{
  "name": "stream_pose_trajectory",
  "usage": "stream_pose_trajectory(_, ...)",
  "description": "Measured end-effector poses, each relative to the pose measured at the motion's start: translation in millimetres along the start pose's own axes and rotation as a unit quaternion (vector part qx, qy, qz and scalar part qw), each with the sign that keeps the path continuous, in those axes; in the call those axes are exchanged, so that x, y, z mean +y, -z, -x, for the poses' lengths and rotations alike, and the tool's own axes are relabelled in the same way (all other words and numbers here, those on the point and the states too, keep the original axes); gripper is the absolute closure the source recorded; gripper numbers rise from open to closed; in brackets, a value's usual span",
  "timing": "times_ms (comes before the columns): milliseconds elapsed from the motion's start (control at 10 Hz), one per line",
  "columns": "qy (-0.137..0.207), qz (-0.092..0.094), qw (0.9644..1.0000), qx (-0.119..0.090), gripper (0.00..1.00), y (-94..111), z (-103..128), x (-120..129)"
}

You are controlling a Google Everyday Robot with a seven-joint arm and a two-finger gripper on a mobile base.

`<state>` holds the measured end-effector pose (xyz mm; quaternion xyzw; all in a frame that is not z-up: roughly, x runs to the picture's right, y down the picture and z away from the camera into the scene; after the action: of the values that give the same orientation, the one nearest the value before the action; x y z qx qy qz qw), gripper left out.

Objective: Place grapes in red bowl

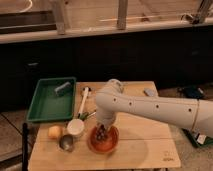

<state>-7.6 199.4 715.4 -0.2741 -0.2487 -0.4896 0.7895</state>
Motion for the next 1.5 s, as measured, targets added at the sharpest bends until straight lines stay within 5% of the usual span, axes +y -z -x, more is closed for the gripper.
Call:
stream_pose_trajectory(700,-0.002,0.0,1.0,-0.005,0.98,-1.3,1.0,1.1)
stream_pose_trajectory(1500,-0.009,0.006,0.9999,-0.012,0.21,-1.7,-1.1,3.5)
